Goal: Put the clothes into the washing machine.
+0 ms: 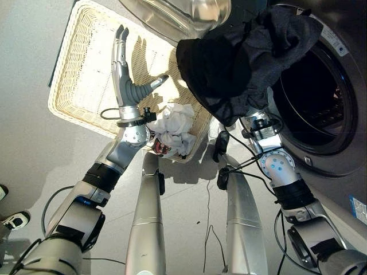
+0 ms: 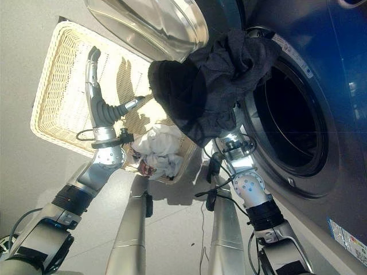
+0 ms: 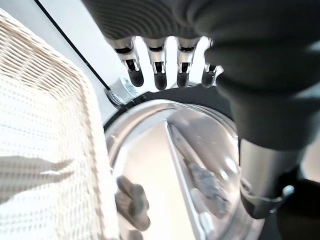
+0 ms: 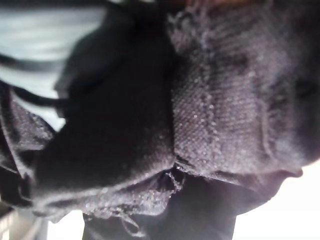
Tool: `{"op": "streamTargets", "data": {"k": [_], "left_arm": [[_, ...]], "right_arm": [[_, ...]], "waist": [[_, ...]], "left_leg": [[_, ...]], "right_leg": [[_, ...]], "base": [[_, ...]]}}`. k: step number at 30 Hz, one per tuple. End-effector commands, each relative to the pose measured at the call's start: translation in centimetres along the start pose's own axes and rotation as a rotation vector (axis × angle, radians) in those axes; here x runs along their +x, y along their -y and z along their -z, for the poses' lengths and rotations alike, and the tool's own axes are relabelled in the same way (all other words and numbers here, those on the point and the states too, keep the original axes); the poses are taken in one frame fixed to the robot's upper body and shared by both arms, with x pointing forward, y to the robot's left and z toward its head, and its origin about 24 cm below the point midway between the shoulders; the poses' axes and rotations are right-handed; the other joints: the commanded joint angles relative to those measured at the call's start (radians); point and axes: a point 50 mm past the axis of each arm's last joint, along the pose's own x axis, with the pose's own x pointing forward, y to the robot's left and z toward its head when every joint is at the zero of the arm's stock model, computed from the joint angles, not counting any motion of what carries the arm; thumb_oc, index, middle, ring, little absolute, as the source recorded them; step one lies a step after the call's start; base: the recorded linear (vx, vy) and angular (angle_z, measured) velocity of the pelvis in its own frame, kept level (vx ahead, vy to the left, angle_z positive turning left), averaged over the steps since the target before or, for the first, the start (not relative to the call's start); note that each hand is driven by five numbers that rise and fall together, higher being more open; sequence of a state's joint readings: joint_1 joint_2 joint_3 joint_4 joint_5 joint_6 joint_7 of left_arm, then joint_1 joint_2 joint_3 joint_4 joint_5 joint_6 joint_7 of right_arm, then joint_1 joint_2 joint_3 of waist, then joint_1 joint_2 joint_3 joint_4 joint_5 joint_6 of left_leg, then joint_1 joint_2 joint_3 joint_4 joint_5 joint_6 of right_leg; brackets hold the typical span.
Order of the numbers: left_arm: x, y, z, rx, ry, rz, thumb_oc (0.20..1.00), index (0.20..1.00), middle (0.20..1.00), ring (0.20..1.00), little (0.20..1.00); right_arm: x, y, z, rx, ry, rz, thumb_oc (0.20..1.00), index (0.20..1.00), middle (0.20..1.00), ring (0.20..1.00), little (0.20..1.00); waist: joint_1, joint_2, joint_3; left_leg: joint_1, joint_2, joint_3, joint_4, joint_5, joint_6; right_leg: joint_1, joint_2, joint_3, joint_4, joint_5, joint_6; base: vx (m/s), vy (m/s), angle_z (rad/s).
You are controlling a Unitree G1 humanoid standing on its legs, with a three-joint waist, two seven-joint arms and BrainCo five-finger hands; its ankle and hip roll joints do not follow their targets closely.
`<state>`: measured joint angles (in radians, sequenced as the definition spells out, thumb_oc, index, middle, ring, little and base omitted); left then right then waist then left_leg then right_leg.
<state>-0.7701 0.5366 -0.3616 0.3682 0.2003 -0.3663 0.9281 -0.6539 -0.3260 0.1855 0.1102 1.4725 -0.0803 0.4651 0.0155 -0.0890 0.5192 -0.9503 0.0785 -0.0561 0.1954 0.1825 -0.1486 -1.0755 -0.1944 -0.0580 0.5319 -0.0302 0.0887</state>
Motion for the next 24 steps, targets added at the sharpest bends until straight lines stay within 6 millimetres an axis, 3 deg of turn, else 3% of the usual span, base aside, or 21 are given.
{"op": "streamTargets", "data": {"k": [1,8,12,21,24], "left_arm": [[1.5,-1.1,-0.5,-0.131,-0.023,-0.172,1.0,1.0,1.0,1.0,1.0],[1.3,-0.4,1.7,-0.124,-0.155,-0.175,1.0,1.0,1.0,1.0,1.0],[1.6,-0.3,3.6,-0.046,-0.242,-0.129,1.0,1.0,1.0,1.0,1.0],[2.8,-1.1,5.4,0.01,-0.325,-0.115,1.0,1.0,1.0,1.0,1.0],[3.0,-1.4,5.7,0.018,-0.325,-0.109,1.0,1.0,1.0,1.0,1.0]], "right_arm": [[0.8,-1.3,-1.7,0.031,0.05,-0.068,0.2,0.2,0.2,0.2,0.2],[0.1,3.5,-2.2,0.068,0.029,0.186,0.2,0.2,0.2,0.2,0.2],[-1.6,7.3,-4.0,0.07,0.055,0.4,0.2,0.2,0.2,0.2,0.2],[-3.9,10.5,-6.9,0.022,0.112,0.658,0.2,0.2,0.2,0.2,0.2],[-4.6,11.2,-8.8,-0.021,0.194,0.776,0.2,0.2,0.2,0.2,0.2]], "waist": [[-0.028,0.06,0.001],[-0.026,0.065,0.001],[-0.027,0.067,0.001],[-0.031,0.069,0.001],[-0.03,0.074,0.001]], "left_leg": [[-0.02,-0.025,0.013,0.088,-0.056,0.054],[-0.017,-0.02,0.021,0.08,-0.051,0.049],[-0.019,-0.017,0.025,0.075,-0.048,0.046],[-0.022,-0.009,0.029,0.066,-0.047,0.044],[-0.027,-0.007,0.03,0.068,-0.05,0.043]], "right_leg": [[0.098,0.044,-0.052,-0.223,0.172,0.033],[0.101,0.047,-0.053,-0.23,0.174,0.032],[0.1,0.051,-0.053,-0.236,0.175,0.029],[0.093,0.054,-0.051,-0.24,0.174,0.023],[0.086,0.057,-0.05,-0.235,0.17,0.021]], "base": [[0.0,0.0,0.0],[0.0,0.005,0.0],[0.0,0.0,0.0],[0.01,0.004,-0.01],[0.01,-0.002,-0.01]]}}
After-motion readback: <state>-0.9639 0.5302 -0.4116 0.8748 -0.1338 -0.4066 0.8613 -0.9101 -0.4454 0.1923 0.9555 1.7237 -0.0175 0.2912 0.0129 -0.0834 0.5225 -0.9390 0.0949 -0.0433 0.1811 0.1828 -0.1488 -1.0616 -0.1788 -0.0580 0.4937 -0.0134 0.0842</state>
